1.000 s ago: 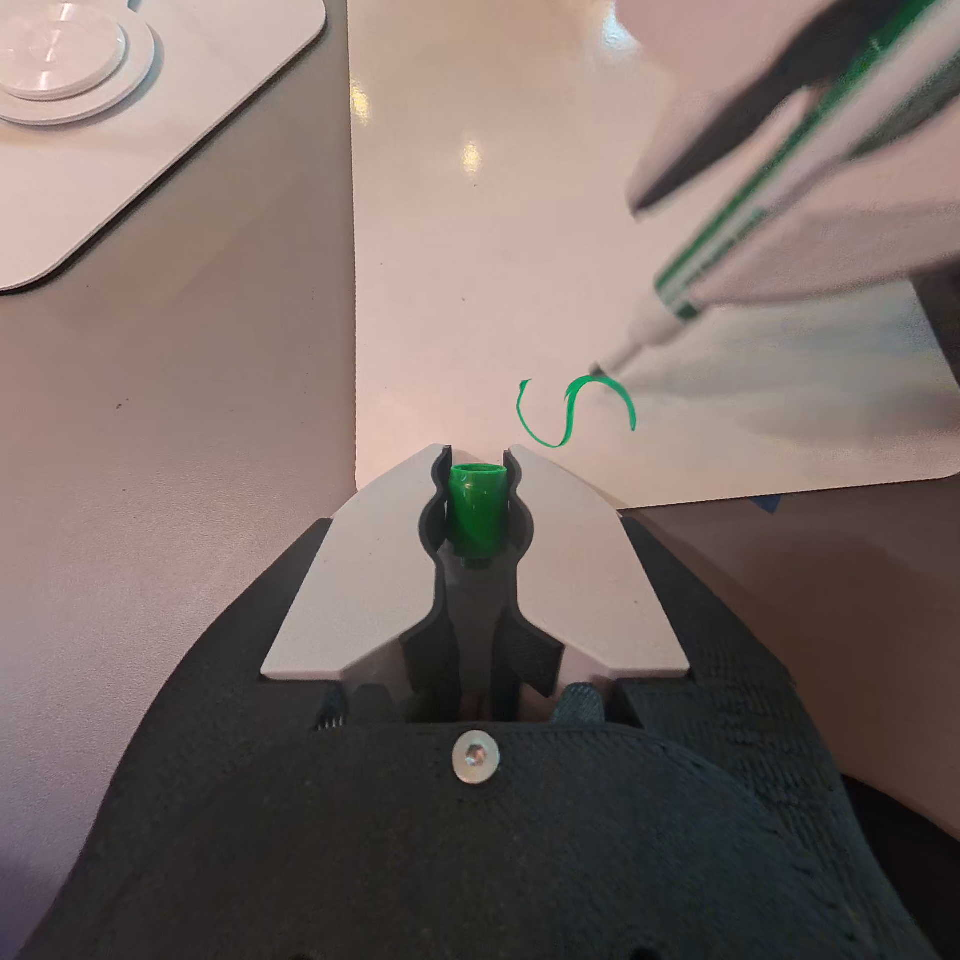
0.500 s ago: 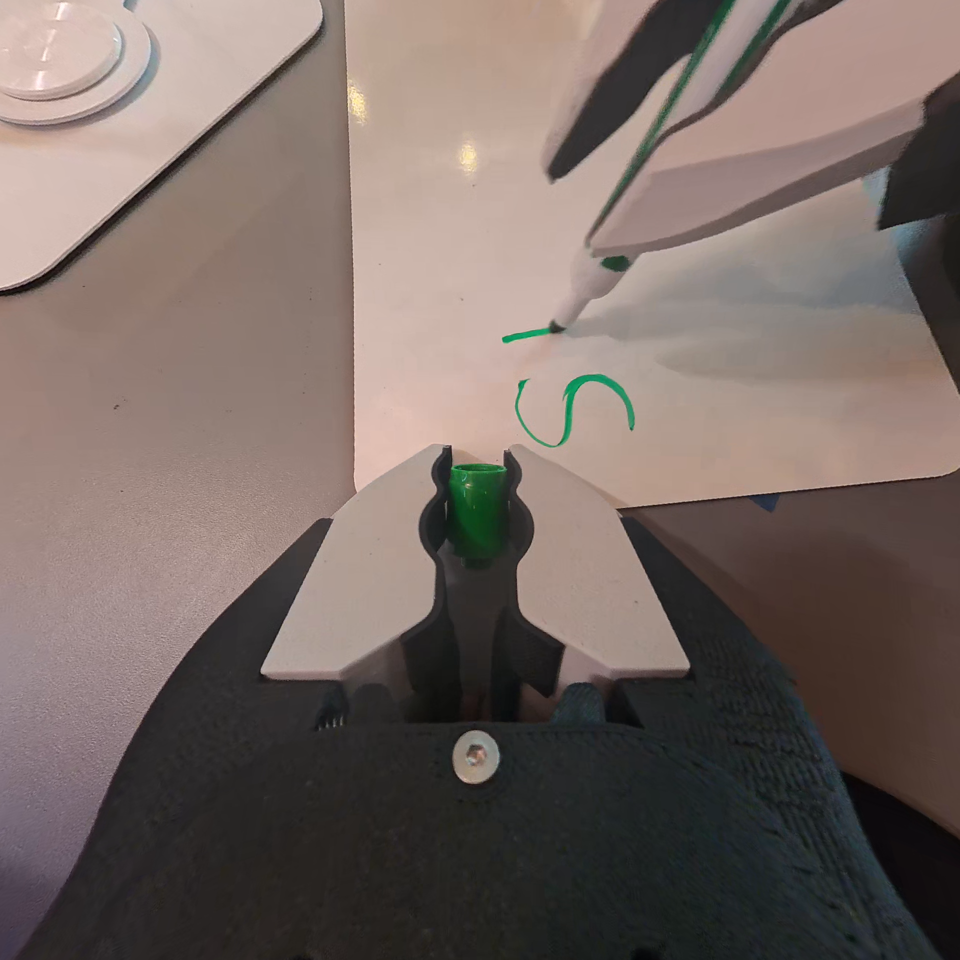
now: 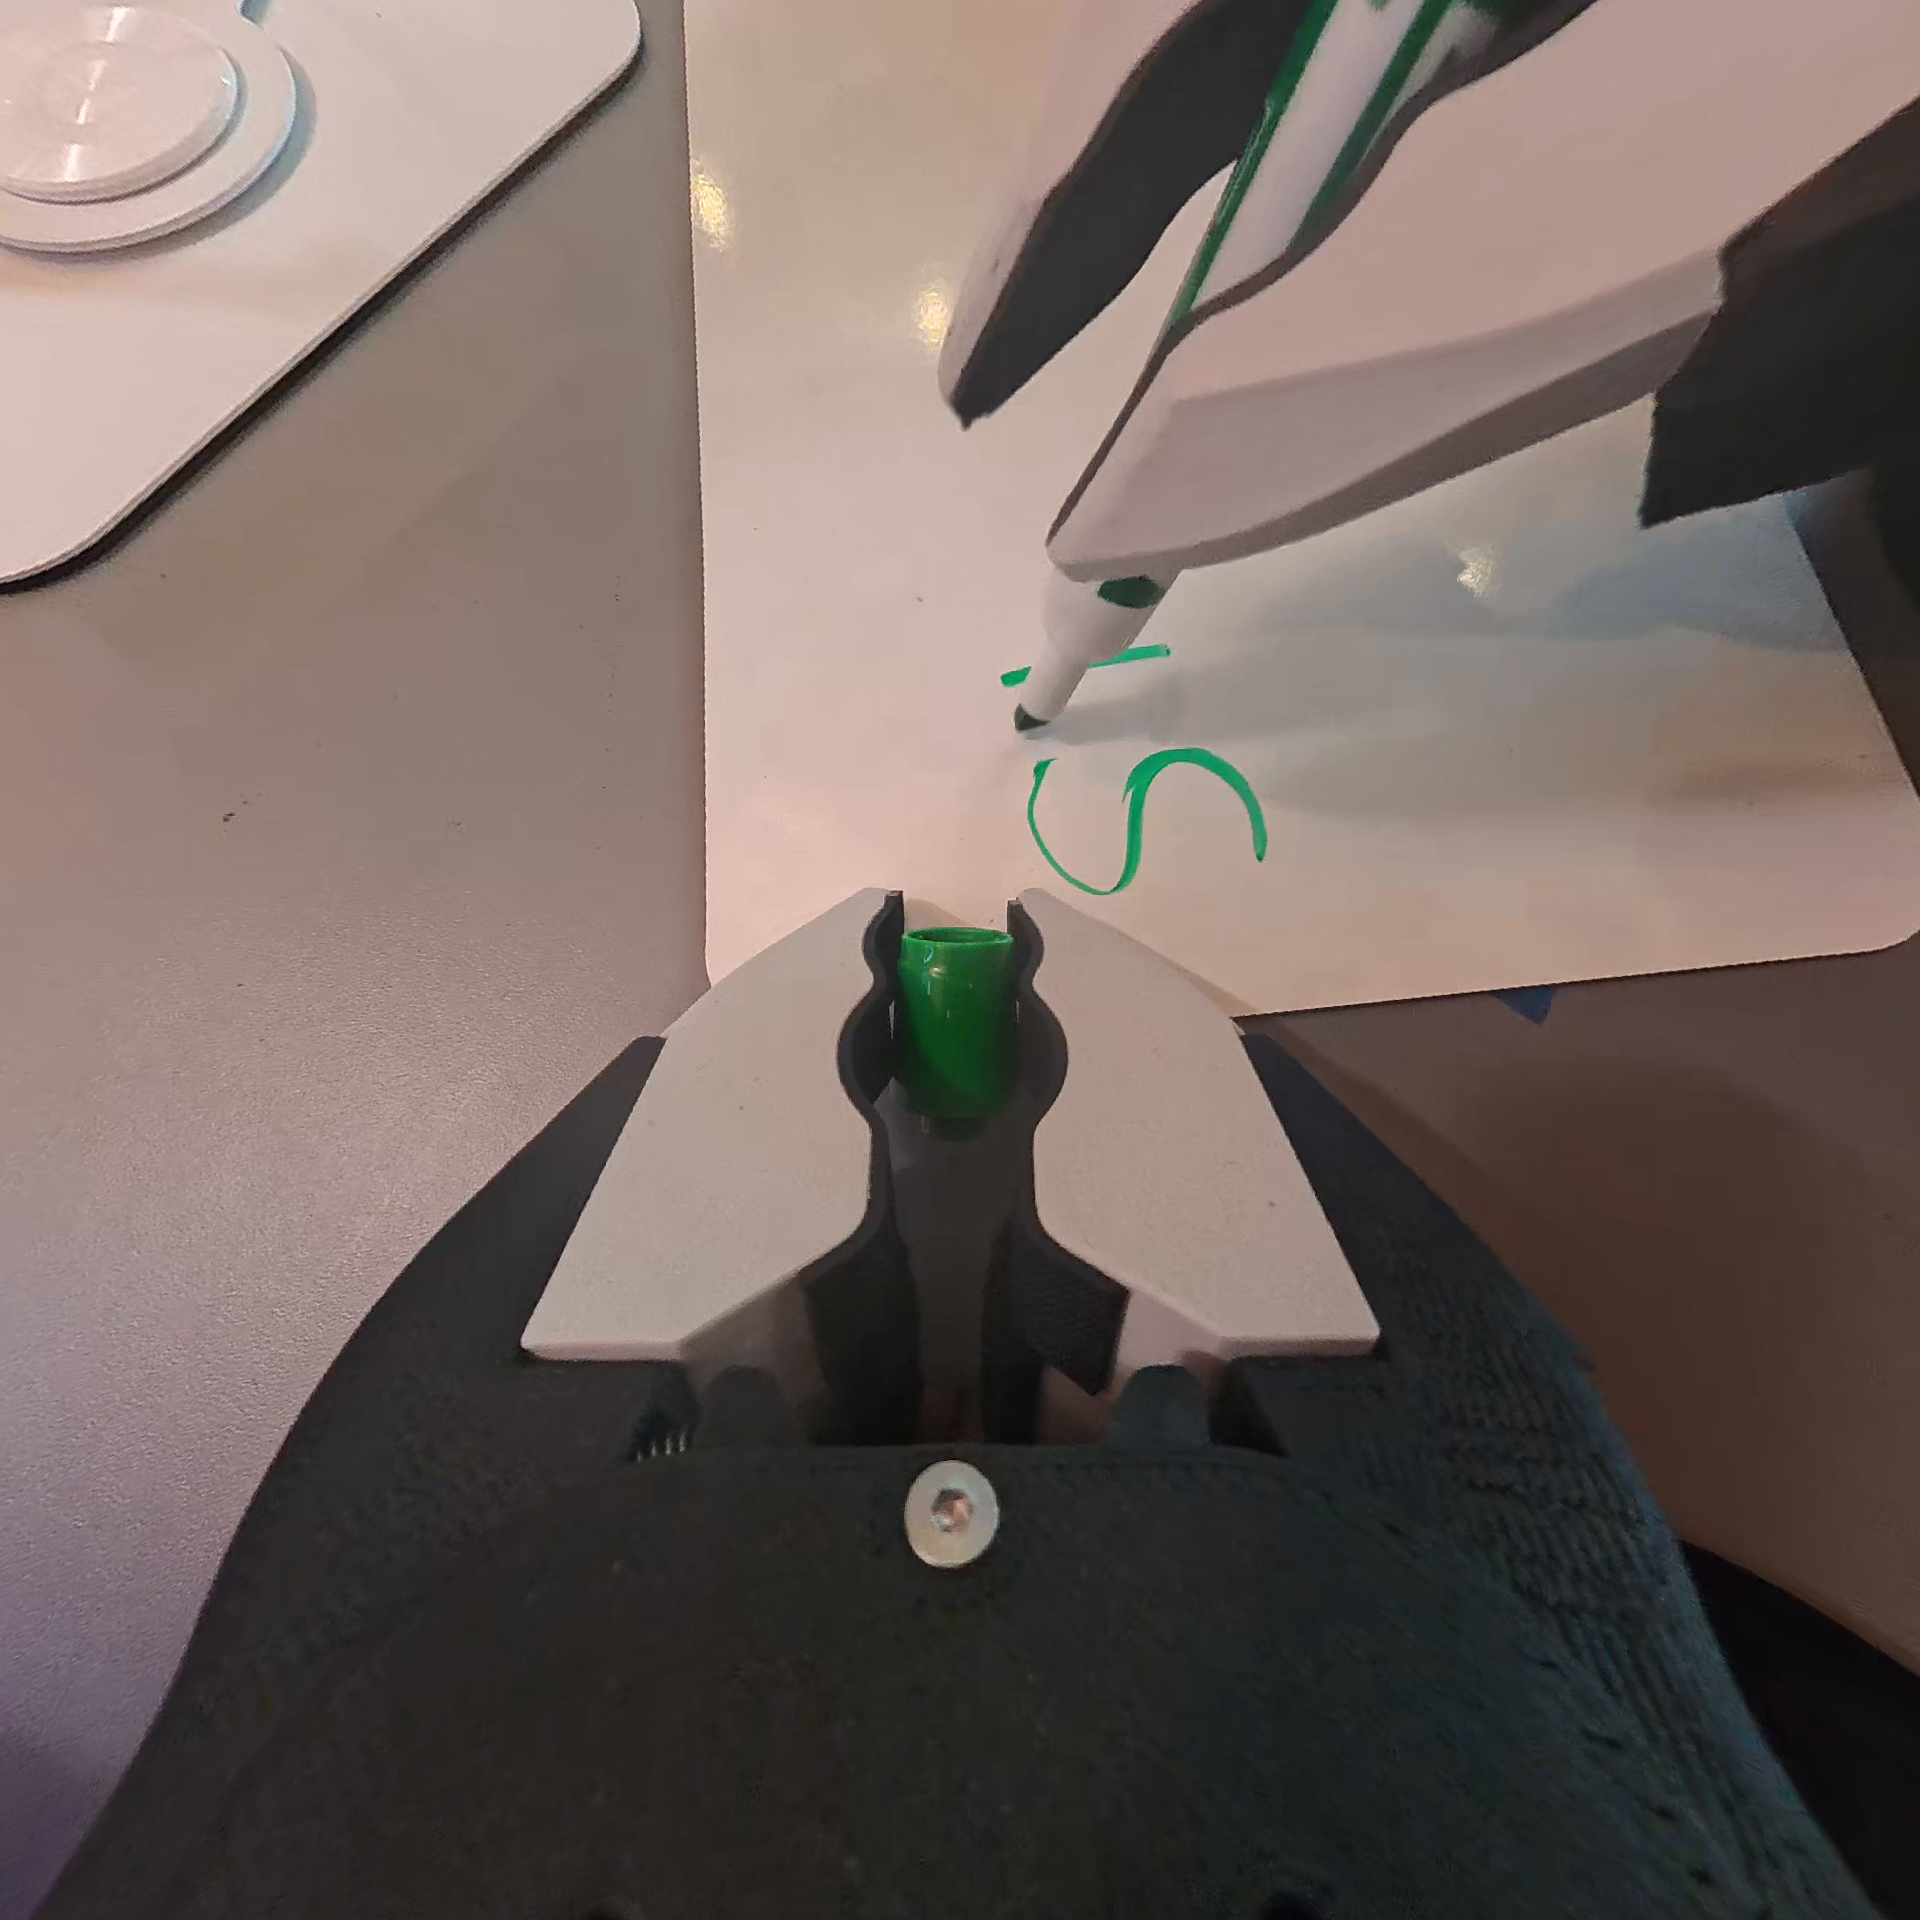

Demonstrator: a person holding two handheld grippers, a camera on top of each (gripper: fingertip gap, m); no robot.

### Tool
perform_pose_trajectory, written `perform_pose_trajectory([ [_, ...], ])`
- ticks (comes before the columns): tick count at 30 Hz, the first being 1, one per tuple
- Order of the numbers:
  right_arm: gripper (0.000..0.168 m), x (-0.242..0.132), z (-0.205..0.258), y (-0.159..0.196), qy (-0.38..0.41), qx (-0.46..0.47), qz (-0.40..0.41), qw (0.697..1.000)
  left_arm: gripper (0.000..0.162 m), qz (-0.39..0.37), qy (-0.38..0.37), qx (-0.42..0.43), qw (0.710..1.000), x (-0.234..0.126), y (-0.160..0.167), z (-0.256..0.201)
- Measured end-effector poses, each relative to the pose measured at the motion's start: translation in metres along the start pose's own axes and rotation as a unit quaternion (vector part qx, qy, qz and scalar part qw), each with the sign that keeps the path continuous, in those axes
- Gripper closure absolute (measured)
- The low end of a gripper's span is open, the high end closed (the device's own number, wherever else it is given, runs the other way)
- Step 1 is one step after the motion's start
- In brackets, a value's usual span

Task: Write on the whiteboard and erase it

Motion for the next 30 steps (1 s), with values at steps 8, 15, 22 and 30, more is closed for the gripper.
perform_pose_trajectory([
  [8,0.149,-0.010,-0.029,0.009,0.028,0.029,-0.012,0.999,0.142,0.000,0.002,0.001,1.000,0.000,0.000,0.000],
  [15,0.148,-0.006,-0.031,0.011,0.032,0.022,0.006,0.999,0.142,0.000,0.002,0.001,1.000,0.000,0.000,0.000],
  [22,0.148,-0.024,-0.024,0.026,0.035,0.033,0.027,0.998,0.142,0.000,0.003,0.001,1.000,0.000,0.000,0.000],
  [30,0.149,-0.011,-0.044,0.019,0.047,0.036,0.007,0.998,0.142,0.000,0.004,0.002,1.000,0.001,0.000,0.000],
])
Point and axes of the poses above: each gripper's, where its closed fingertips meet, x out along the fingers, y out of its underside, z = x × y across the jaws, the point moved 8 cm from there along -x, back along the fingers, and after that the axes turned 11 degrees about z, right-handed, at the moved point
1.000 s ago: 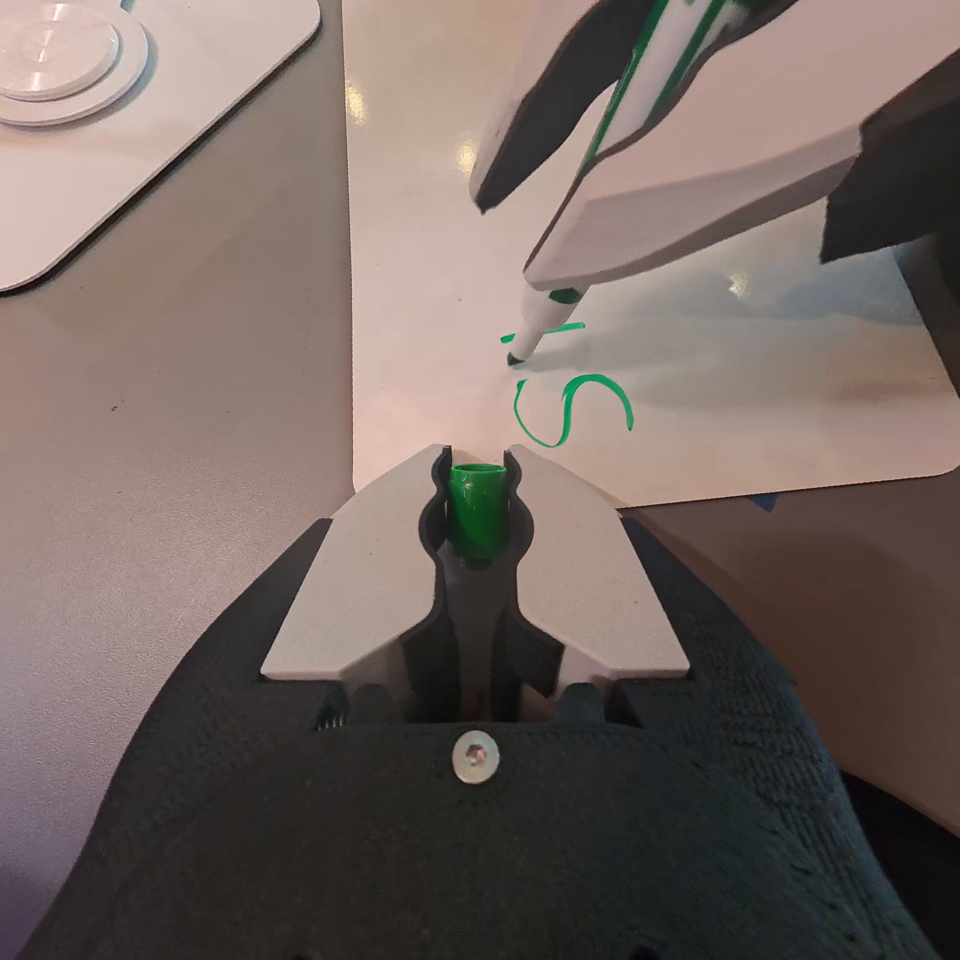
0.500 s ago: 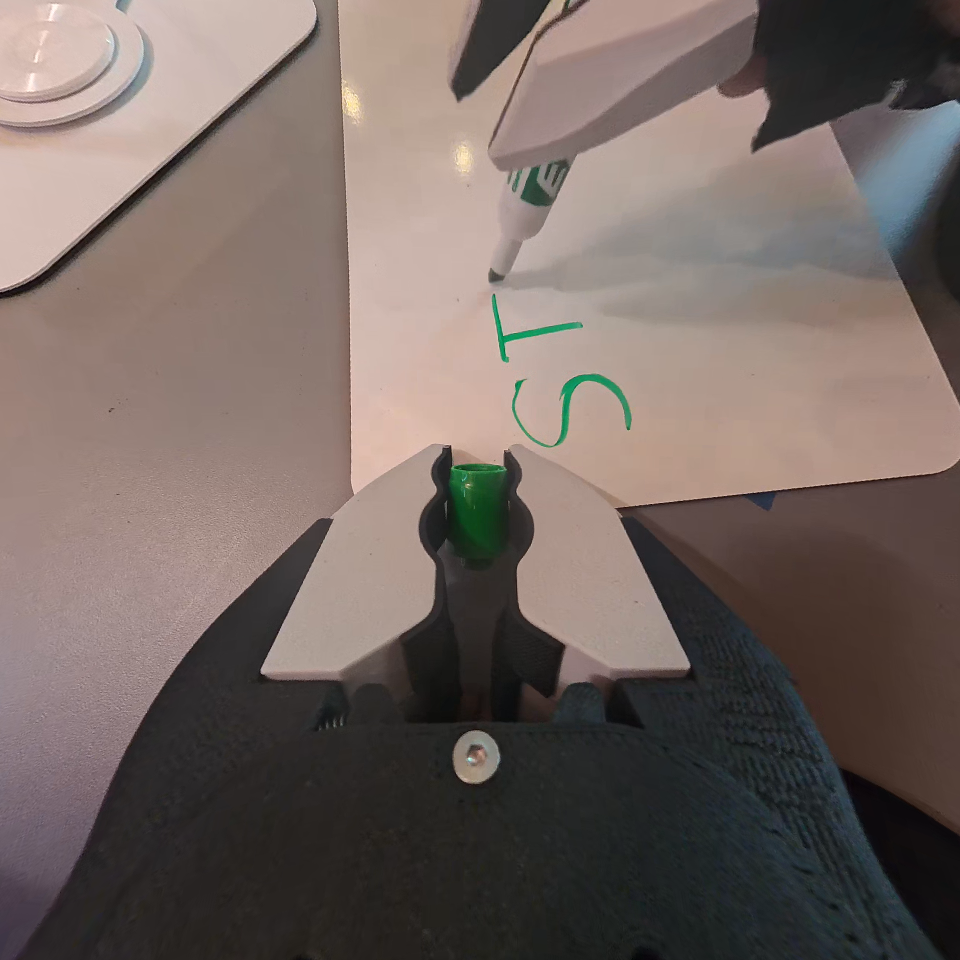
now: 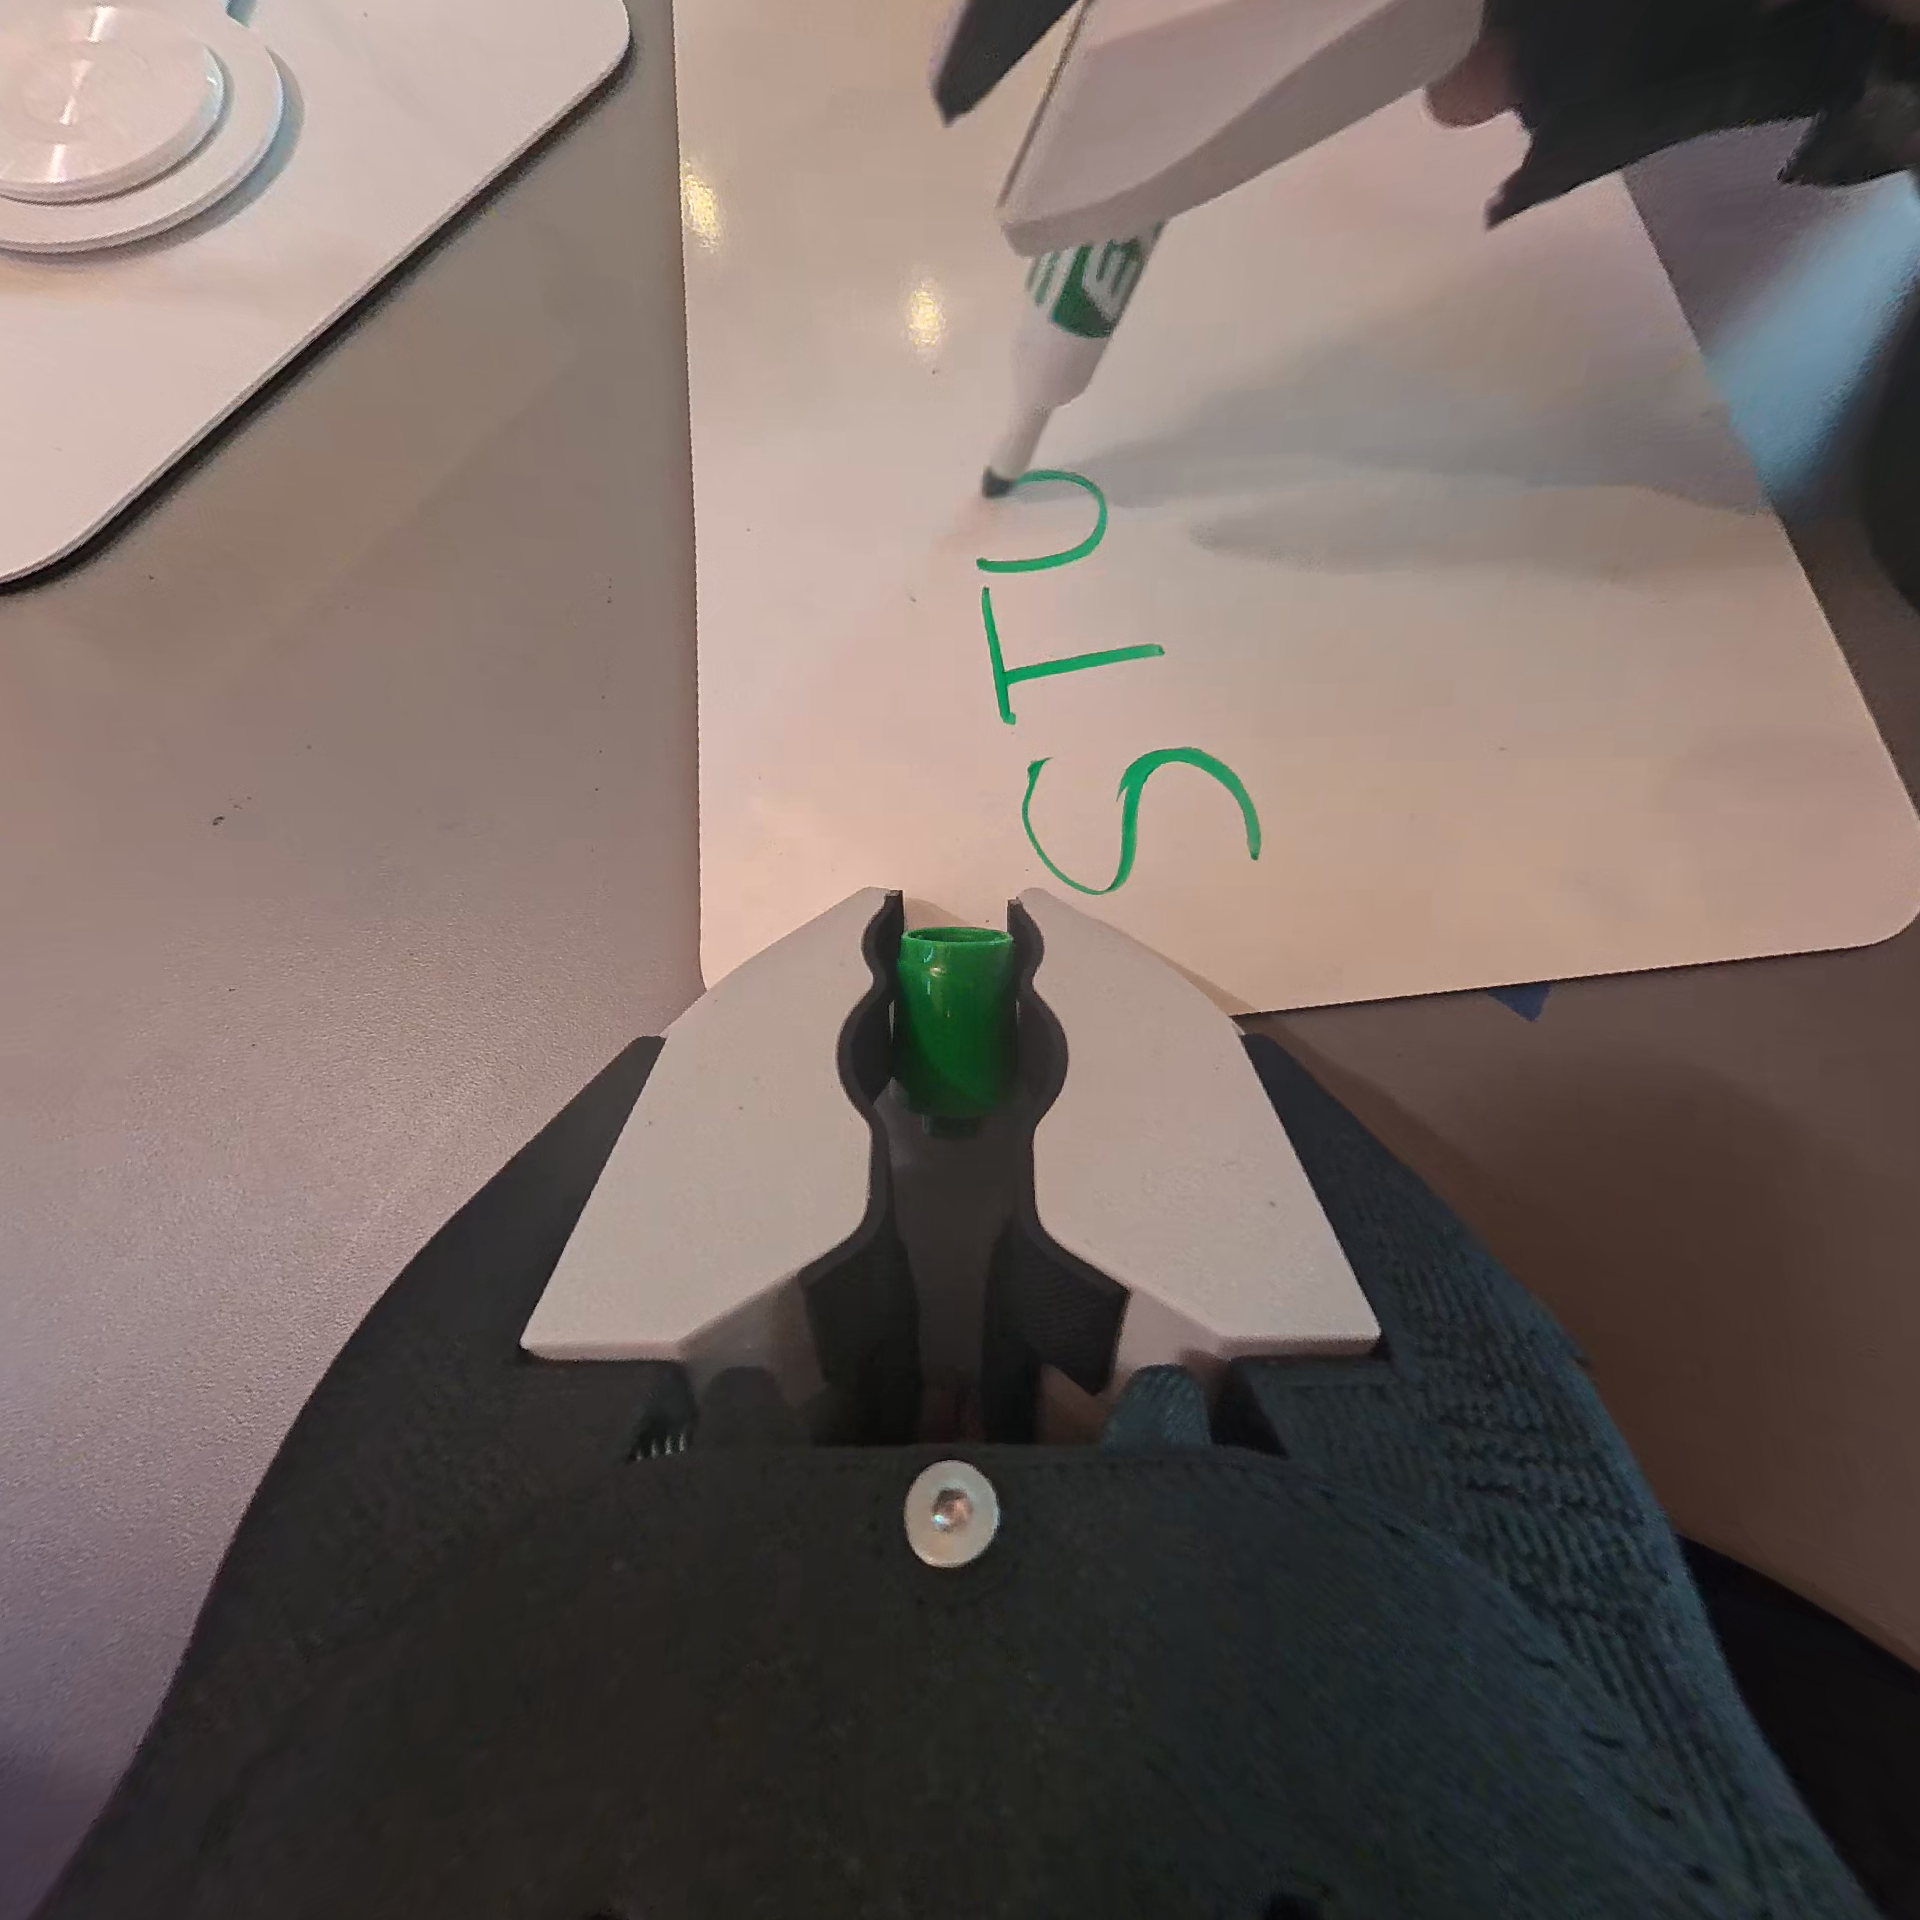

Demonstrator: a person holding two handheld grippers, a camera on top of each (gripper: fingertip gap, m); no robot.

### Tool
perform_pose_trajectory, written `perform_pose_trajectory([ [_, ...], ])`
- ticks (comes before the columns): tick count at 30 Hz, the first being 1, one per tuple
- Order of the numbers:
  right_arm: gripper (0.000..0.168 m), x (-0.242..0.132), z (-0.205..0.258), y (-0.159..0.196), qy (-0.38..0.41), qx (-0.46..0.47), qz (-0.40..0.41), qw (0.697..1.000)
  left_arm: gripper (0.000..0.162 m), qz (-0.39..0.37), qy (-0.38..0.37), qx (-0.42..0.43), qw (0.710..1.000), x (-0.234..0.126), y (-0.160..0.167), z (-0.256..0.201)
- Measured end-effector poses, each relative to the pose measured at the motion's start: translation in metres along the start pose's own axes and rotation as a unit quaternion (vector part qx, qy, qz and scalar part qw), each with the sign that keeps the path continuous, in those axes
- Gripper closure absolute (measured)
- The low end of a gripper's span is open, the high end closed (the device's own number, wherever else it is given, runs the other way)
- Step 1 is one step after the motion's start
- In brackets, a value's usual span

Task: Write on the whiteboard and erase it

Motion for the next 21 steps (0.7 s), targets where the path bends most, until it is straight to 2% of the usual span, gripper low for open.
perform_pose_trajectory([
  [10,0.149,0.003,-0.008,-0.002,0.005,0.002,0.002,1.000,0.142,0.000,0.002,0.000,1.000,0.000,0.000,0.000],
  [21,0.149,-0.020,-0.014,0.018,0.021,0.022,0.021,0.999,0.142,0.000,0.001,0.002,1.000,0.000,0.000,0.000],
])
Point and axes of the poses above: each gripper's, where its closed fingertips meet, x out along the fingers, y out of its underside, z = x × y across the jaws, the point moved 8 cm from there along -x, back along the fingers, and after that the axes turned 11 degrees about z, right-handed, at the moved point
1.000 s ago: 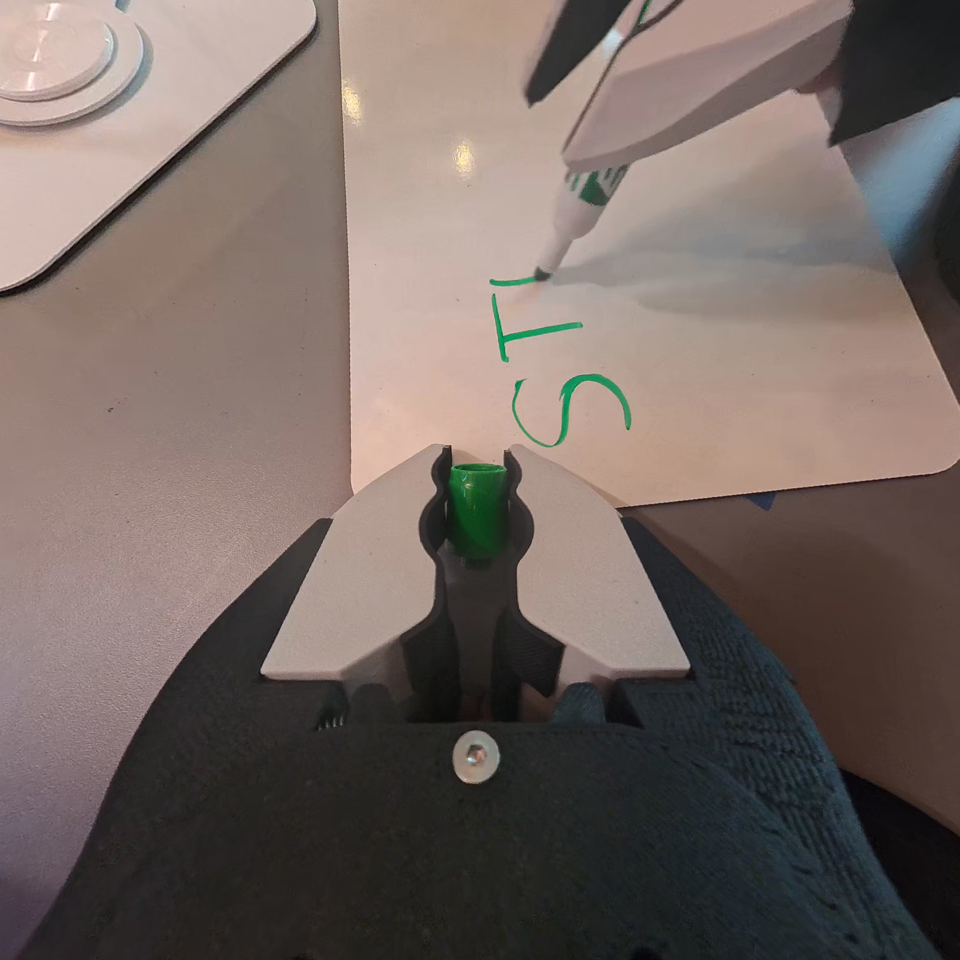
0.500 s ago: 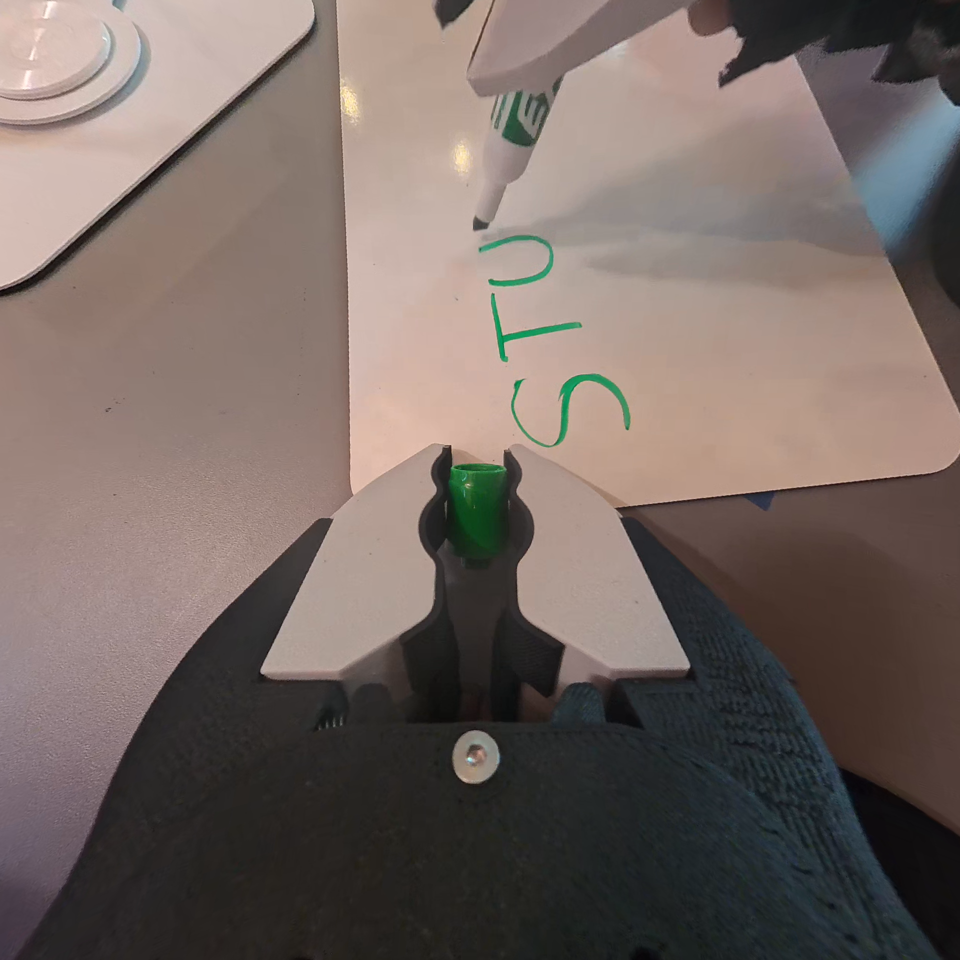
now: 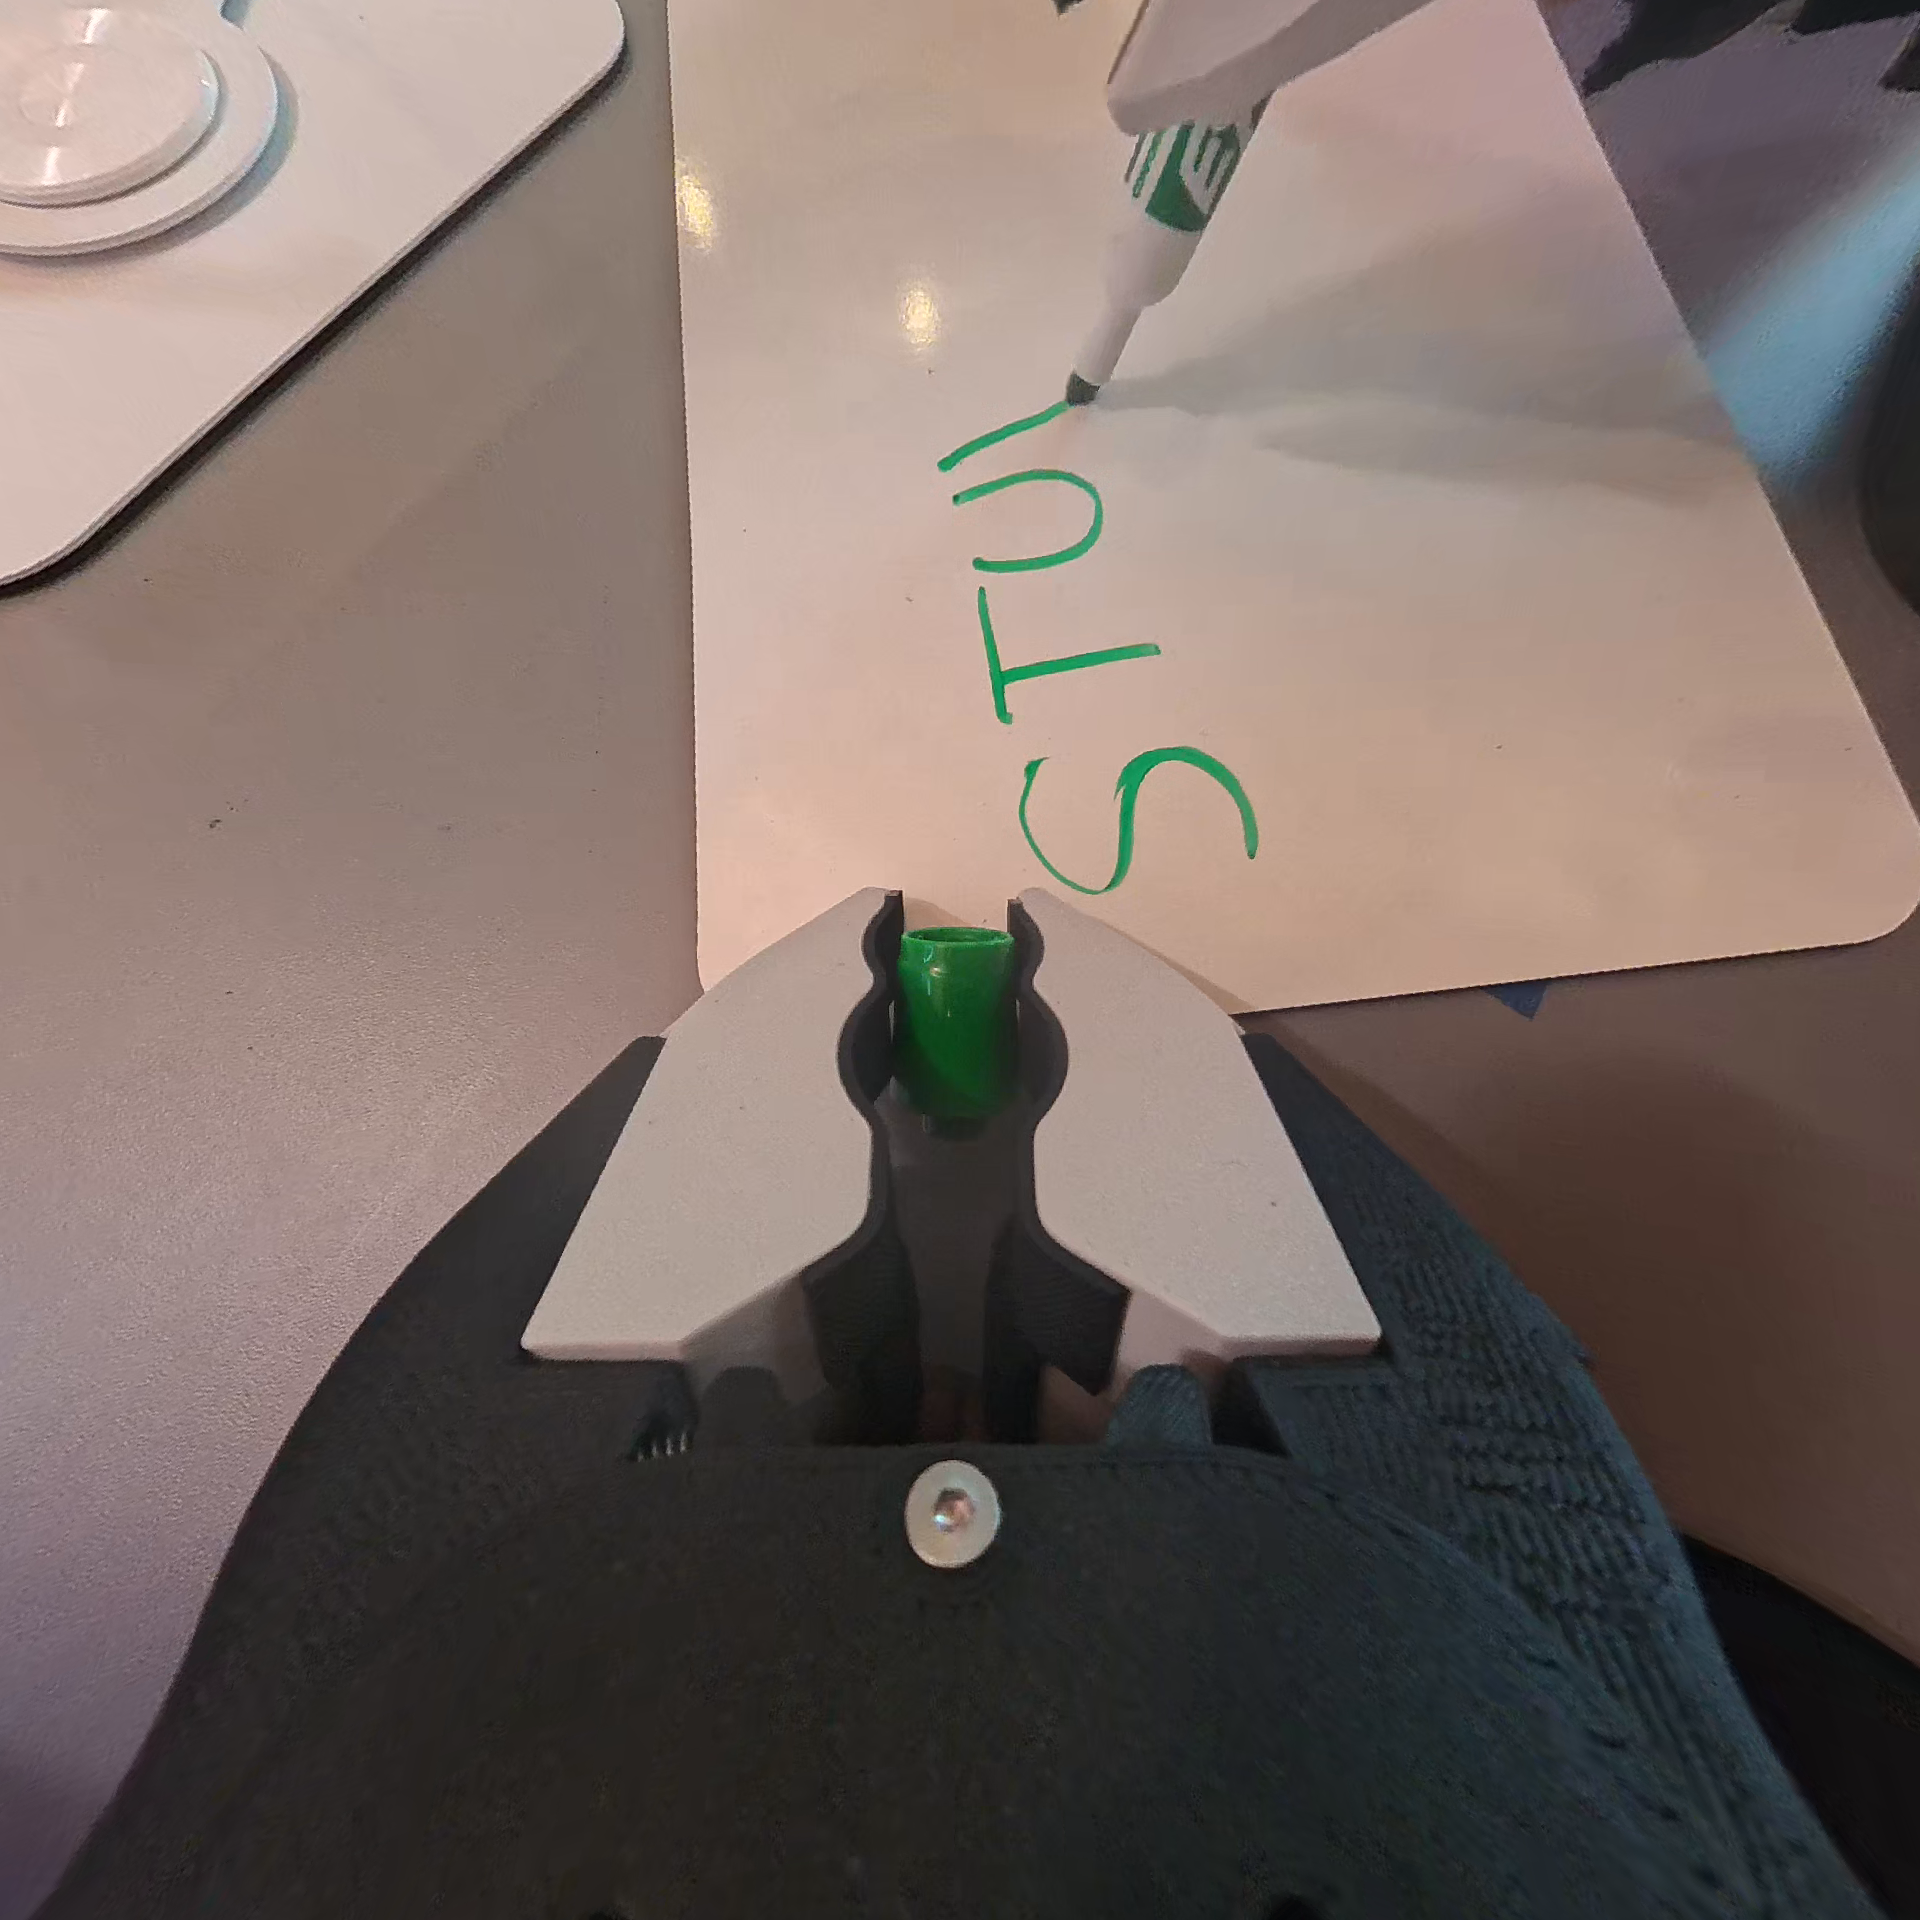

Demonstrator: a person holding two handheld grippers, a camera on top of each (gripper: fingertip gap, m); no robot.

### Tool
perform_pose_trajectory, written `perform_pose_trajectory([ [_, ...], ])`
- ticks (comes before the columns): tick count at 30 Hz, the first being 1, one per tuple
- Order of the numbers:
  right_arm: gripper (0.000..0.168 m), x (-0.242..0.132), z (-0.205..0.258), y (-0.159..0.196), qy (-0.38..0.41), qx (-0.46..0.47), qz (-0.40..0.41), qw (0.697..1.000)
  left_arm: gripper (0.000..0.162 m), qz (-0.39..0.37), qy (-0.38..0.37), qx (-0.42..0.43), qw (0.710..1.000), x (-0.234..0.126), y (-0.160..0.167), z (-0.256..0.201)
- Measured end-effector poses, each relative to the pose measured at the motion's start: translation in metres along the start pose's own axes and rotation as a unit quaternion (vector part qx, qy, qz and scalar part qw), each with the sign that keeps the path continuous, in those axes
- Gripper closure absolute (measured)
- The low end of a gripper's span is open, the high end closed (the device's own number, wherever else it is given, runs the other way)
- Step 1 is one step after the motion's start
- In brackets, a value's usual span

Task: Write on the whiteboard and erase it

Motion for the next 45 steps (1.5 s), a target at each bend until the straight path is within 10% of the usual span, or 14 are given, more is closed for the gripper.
perform_pose_trajectory([
  [45,0.148,0.009,-0.042,0.000,0.038,0.020,-0.001,0.999,0.142,0.000,0.006,-0.001,1.000,0.000,0.000,-0.001],
])
Point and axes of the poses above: each gripper's, where its closed fingertips meet, x out along the fingers, y out of its underside, z = x × y across the jaws, the point moved 8 cm from there along -x, back along the fingers, and after that the axes turned 11 degrees about z, right-handed, at the moved point
